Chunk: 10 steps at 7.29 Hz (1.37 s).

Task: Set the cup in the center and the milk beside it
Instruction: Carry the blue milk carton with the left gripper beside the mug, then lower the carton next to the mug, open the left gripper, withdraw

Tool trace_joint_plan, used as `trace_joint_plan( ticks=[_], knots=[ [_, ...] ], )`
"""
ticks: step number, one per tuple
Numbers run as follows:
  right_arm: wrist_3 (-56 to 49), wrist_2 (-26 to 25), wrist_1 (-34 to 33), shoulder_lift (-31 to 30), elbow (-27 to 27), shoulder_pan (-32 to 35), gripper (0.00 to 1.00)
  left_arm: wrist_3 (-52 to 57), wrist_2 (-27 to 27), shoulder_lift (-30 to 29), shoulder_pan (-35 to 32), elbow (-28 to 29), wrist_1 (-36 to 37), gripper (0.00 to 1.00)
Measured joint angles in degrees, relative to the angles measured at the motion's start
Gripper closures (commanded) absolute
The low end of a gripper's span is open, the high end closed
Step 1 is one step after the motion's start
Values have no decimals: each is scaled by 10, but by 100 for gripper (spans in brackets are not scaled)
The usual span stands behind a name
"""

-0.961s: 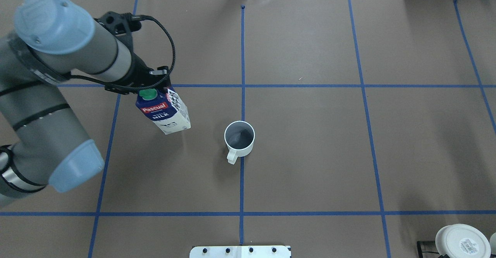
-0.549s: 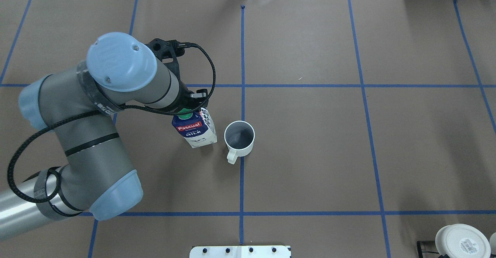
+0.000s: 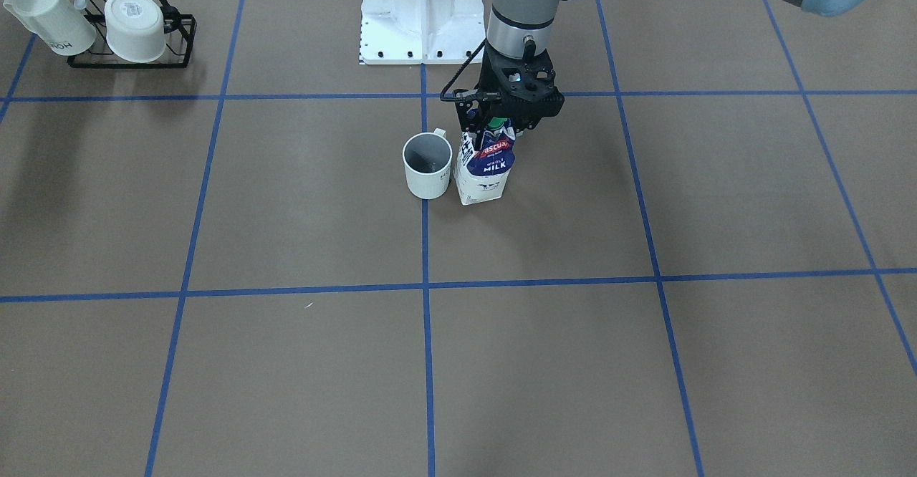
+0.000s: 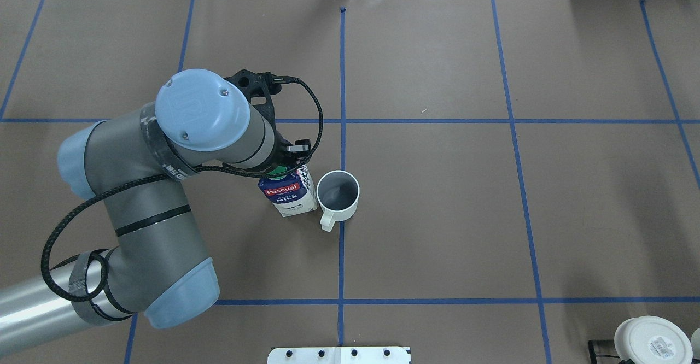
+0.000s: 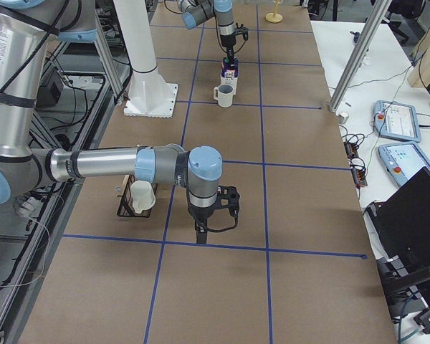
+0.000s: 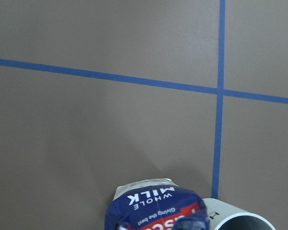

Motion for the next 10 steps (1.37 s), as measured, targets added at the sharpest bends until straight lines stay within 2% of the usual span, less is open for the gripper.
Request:
trace_joint_plan(
  ticks=[3,5,6,8,10],
  knots=[
    [0,1,0,1,0,0,0,2,-1,-2,0,-20,7,2],
    [0,1,0,1,0,0,0,13,-12,-3,-12,-67,60,2],
    [0,1,0,1,0,0,0,39,-34,-2,-37,-90,95,2],
    [0,1,0,1,-1,0,0,171,-99,26,-131,-110,142,2],
    [0,3,0,1,-2,0,0,368,-156,107,-234,-112,152,2]
  ],
)
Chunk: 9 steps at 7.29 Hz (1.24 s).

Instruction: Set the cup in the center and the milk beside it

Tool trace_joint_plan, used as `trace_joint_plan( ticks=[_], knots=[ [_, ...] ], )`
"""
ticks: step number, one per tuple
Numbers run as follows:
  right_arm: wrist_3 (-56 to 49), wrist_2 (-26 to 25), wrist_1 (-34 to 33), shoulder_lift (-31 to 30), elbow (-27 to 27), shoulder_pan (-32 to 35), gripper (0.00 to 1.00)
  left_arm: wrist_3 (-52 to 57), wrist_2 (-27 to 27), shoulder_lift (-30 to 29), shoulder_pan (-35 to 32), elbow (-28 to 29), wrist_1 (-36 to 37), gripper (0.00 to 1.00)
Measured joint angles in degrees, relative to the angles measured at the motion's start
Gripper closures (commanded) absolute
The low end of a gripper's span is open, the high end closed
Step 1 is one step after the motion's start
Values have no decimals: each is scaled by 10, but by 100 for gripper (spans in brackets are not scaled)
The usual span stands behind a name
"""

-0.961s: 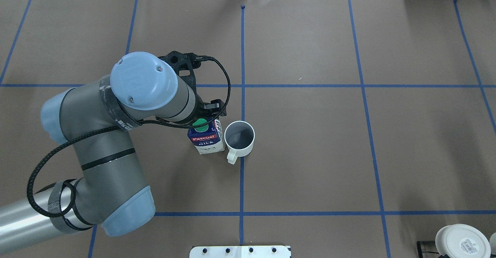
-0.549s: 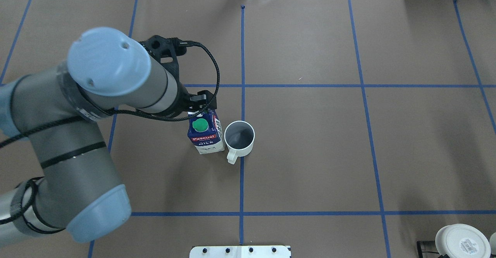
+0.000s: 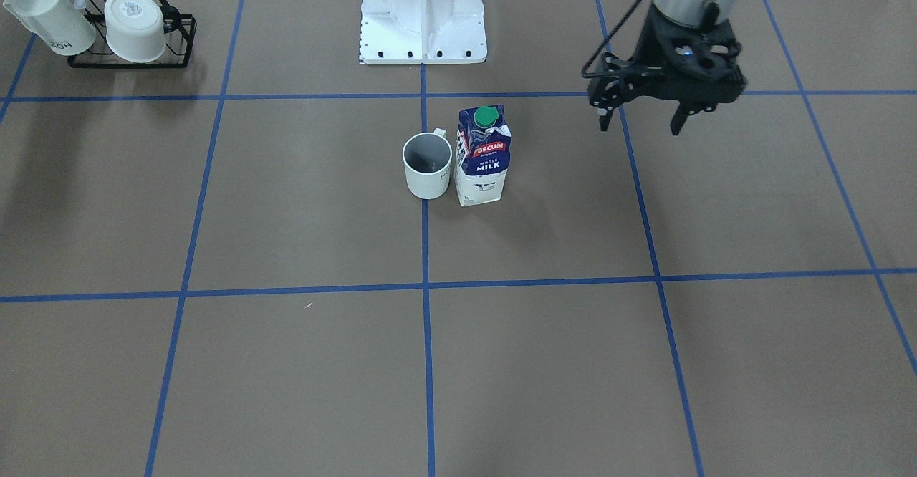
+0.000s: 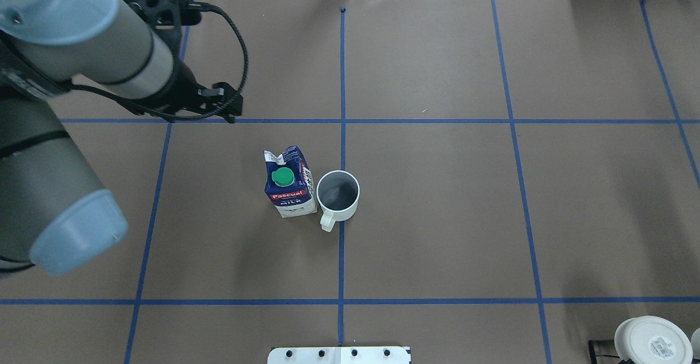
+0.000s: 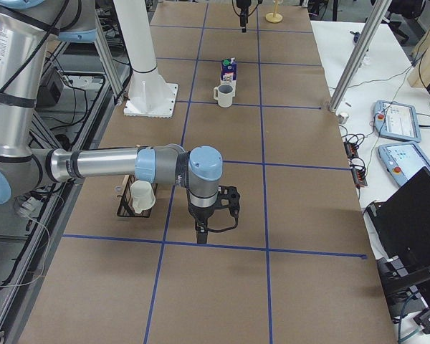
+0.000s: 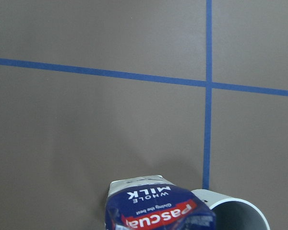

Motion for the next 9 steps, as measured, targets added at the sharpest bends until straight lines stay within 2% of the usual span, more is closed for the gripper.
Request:
trace_joint_plan(
  ticks=[2,4,5,7,9],
  knots=[
    [-1,10,0,0,-1,0,0,238,-54,90,-126,30,-2,2],
    [-1,12,0,4,-2,0,0,457,-120,157,-277,118,-6,2],
    [0,11,0,13,-6,0,0,520,-136,188,-337,166,-23,2],
    [-1,11,1,67,-45,0,0,553,-146,240,-411,215,-94,2],
    [-4,11,1,140,-116,0,0,555,-148,265,-429,222,-121,2]
  ],
)
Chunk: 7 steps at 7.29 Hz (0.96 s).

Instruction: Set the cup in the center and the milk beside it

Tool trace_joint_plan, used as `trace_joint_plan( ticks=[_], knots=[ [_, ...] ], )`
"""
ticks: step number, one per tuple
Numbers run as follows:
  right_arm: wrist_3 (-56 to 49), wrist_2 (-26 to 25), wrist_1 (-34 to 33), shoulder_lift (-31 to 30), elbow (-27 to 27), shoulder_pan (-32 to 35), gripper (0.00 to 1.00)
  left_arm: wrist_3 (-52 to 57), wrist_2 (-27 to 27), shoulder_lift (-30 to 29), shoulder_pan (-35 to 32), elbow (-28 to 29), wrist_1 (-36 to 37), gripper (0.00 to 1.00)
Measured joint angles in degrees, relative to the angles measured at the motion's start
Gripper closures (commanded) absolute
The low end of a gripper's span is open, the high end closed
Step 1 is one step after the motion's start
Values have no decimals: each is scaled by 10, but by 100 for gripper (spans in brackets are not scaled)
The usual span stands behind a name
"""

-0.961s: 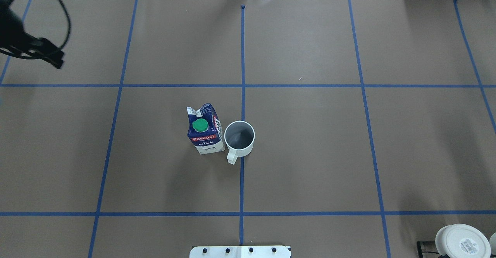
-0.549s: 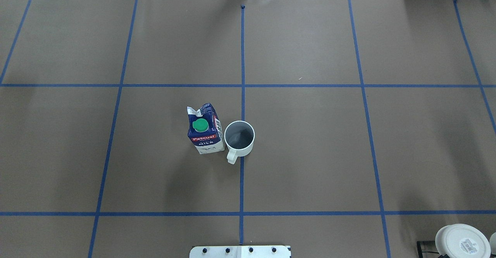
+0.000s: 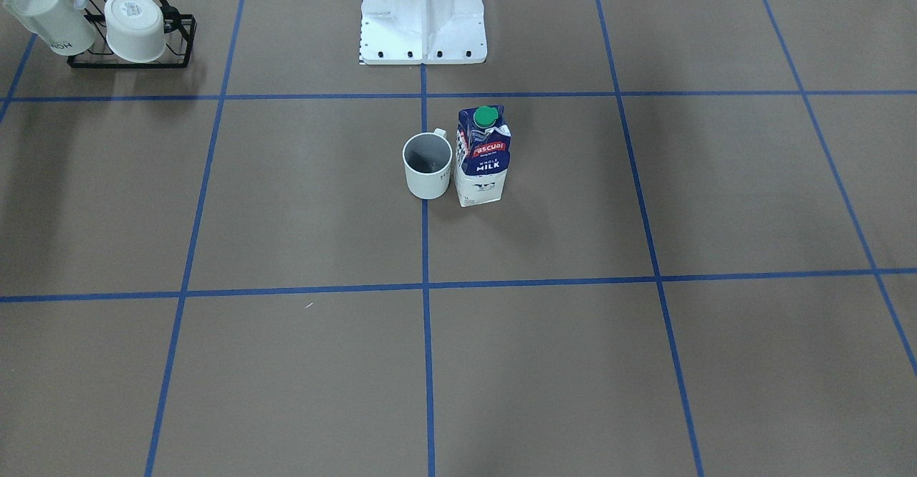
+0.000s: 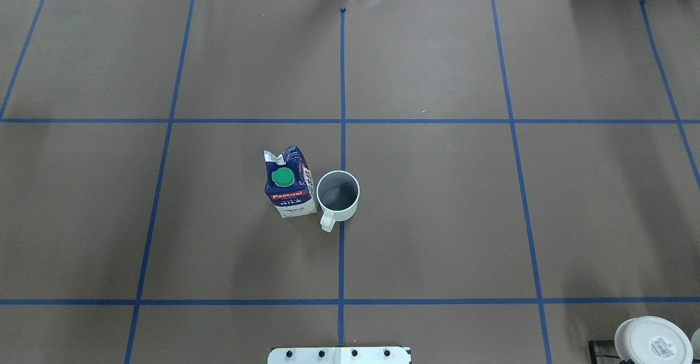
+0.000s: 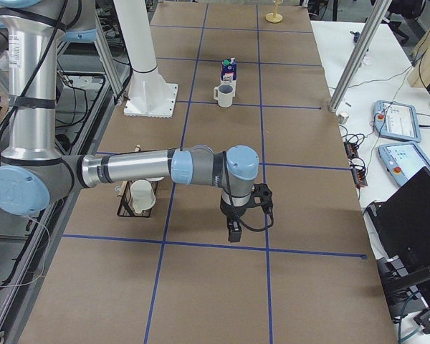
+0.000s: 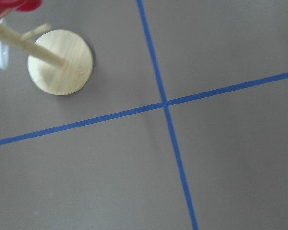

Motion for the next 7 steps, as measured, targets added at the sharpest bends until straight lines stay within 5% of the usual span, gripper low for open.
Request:
trace_joint_plan(
  ticks=[7],
  knots=[
    [-4,2,16,24,-36,0,0,5,-19,72,-1,14,-95,2]
  ],
)
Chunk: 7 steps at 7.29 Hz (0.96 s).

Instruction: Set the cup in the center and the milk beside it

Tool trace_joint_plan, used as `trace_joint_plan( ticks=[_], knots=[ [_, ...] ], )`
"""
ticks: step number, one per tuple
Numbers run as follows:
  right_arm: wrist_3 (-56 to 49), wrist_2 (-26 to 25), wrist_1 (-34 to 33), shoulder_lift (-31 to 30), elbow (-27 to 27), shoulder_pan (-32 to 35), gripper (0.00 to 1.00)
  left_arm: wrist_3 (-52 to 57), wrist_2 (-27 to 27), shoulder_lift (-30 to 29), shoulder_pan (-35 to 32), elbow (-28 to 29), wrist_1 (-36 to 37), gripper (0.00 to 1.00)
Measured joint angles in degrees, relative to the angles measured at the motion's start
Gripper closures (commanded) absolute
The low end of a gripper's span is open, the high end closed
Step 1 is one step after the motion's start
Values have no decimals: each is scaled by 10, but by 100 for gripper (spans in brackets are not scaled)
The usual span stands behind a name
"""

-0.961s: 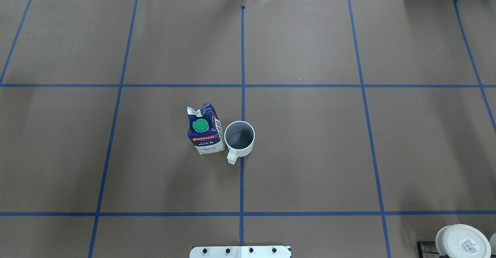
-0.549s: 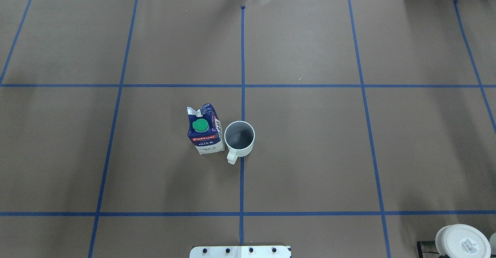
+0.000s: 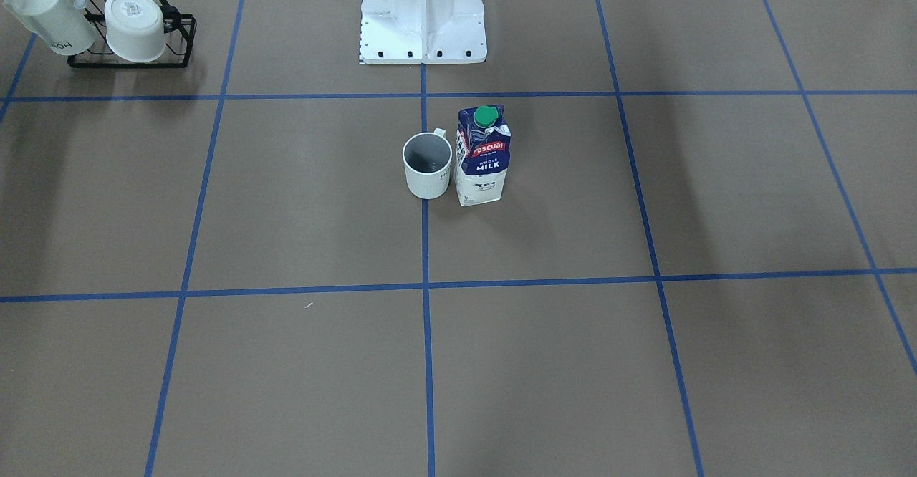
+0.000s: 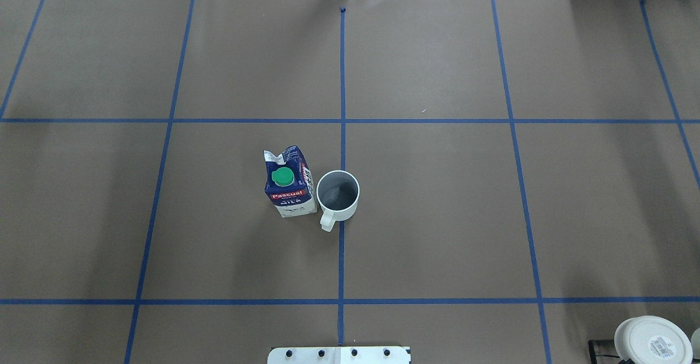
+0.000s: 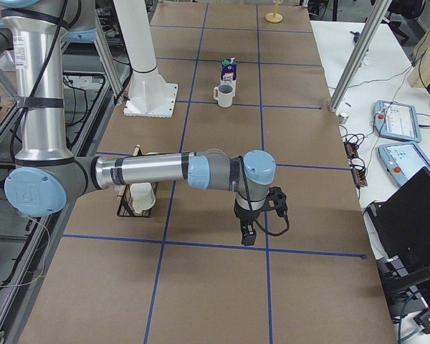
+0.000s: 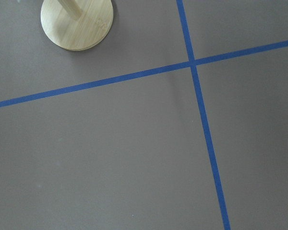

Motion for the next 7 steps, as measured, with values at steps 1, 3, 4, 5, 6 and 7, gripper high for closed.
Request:
trace_joint_plan(
  ticks=[1,3,4,5,6,7],
  knots=[
    [1,0,0,0,1,0,0,0,-1,1,0,-1,-1,2],
    [2,0,0,-1,2,0,0,1,-1,3,0,-3,-1,2],
    [2,0,0,-2,2,0,0,1,0,4,0,-4,-1,2],
    [2,2,0,-2,2,0,0,1,0,4,0,-5,-1,2],
    [2,4,0,-3,2,0,0,1,1,5,0,-6,-1,2],
    [2,5,0,-4,2,0,0,1,1,5,0,-7,-1,2]
  ],
)
